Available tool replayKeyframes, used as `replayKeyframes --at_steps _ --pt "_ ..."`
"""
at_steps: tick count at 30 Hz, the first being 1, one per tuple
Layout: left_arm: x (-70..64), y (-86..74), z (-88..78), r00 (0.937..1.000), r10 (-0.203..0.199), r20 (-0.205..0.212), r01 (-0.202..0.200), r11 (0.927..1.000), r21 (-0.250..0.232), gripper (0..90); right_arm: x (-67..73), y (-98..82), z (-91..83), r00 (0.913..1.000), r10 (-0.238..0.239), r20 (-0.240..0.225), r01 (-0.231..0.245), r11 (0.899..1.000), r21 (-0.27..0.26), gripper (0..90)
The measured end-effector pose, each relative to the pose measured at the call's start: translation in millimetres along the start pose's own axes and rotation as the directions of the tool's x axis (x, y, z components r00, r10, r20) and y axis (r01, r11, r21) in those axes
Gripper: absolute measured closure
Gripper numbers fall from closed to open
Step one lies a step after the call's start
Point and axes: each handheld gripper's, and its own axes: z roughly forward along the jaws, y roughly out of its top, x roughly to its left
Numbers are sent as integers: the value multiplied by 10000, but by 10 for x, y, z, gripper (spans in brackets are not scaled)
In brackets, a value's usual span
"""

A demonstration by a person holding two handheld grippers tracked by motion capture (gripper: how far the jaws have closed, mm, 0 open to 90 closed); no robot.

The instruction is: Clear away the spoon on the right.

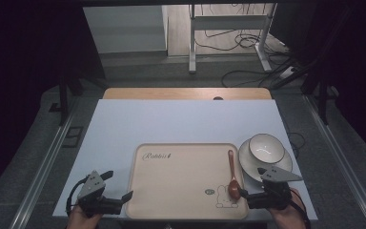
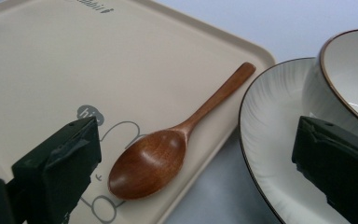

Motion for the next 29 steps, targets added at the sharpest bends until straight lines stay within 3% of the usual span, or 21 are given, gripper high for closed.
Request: replayKeyframes --at_steps 8,13,19,29 --pt "0 0 1 10000 -6 0 6 10000 8 0 -8 -84 -98 9997 70 224 -63 9995 -317 0" --pt "0 0 2 10000 -3 1 3 10000 18 0 -25 -152 -141 9992 344 197 -337 9989 -327 0" --pt "0 -3 0 10000 -14 -5 14 10000 14 0 -26 -230 -200 9984 268 495 -245 9986 -466 0" --pt "-2 5 9 10000 18 11 -18 10000 62 0 -37 -344 -124 9970 552 541 -571 9978 343 0"
